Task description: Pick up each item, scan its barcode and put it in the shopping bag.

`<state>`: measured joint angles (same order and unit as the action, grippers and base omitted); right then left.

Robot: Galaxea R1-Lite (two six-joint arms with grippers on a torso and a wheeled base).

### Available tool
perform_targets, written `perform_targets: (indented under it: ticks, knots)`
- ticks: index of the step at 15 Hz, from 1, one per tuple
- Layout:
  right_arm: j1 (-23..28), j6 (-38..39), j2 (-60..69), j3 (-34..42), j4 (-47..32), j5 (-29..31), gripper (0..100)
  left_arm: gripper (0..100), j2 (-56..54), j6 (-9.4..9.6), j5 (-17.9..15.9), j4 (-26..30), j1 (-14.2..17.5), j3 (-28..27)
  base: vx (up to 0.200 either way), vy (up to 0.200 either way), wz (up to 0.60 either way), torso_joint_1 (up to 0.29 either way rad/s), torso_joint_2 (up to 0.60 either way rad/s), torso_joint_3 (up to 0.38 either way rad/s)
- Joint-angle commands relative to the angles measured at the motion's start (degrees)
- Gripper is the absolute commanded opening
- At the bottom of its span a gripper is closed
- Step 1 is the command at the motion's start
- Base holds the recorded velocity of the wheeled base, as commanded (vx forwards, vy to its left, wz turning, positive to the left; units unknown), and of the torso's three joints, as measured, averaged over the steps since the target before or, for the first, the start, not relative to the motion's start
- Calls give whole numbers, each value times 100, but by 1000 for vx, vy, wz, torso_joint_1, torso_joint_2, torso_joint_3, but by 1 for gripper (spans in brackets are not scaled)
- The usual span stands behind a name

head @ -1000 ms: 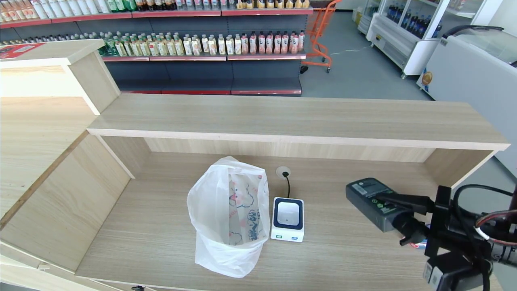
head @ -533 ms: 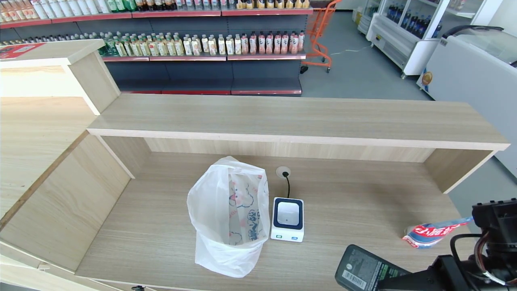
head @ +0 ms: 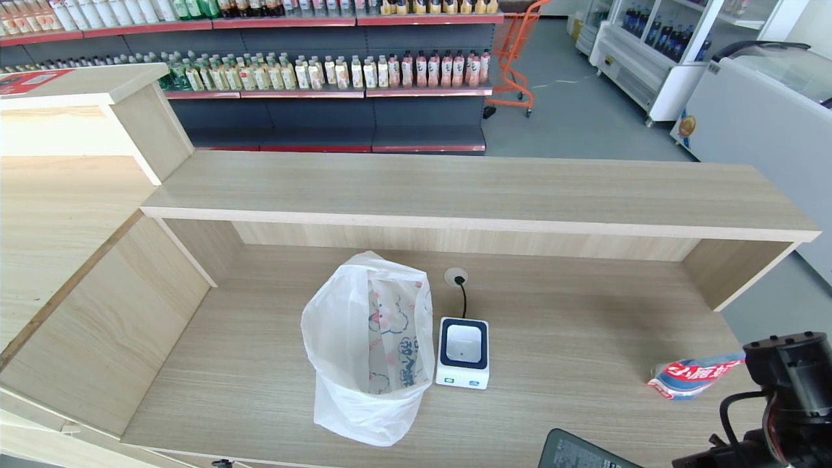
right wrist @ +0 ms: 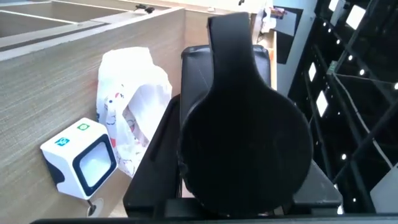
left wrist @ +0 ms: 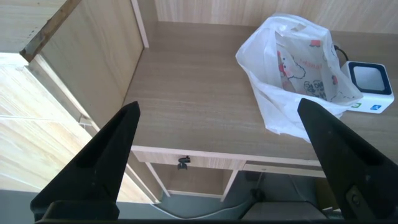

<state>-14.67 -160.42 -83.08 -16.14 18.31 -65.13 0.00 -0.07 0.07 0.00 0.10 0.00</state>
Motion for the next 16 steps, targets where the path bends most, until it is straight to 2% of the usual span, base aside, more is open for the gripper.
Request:
perform_targets:
  ticks: [1, 7, 12, 14, 16]
  knots:
    - [-19, -394, 81, 23, -3, 1, 0, 100, 9, -1, 1, 0, -1, 0, 0, 0, 0, 0, 0, 0]
    - [-63, -368, 55, -47, -3, 1, 0, 100, 9, -1, 1, 0, -1, 0, 0, 0, 0, 0, 0, 0]
    - [-80, -350, -121, -636, 23, -8, 0, 100, 9, -1, 1, 0, 8, 0, 0, 0, 0, 0, 0, 0]
    - [-432, -341, -323, -1058, 23, -8, 0, 100, 9, -1, 1, 0, -1, 0, 0, 0, 0, 0, 0, 0]
    - [-704, -253, -446, -1146, 23, -17, 0, 100, 9, -1, 1, 0, -1, 0, 0, 0, 0, 0, 0, 0]
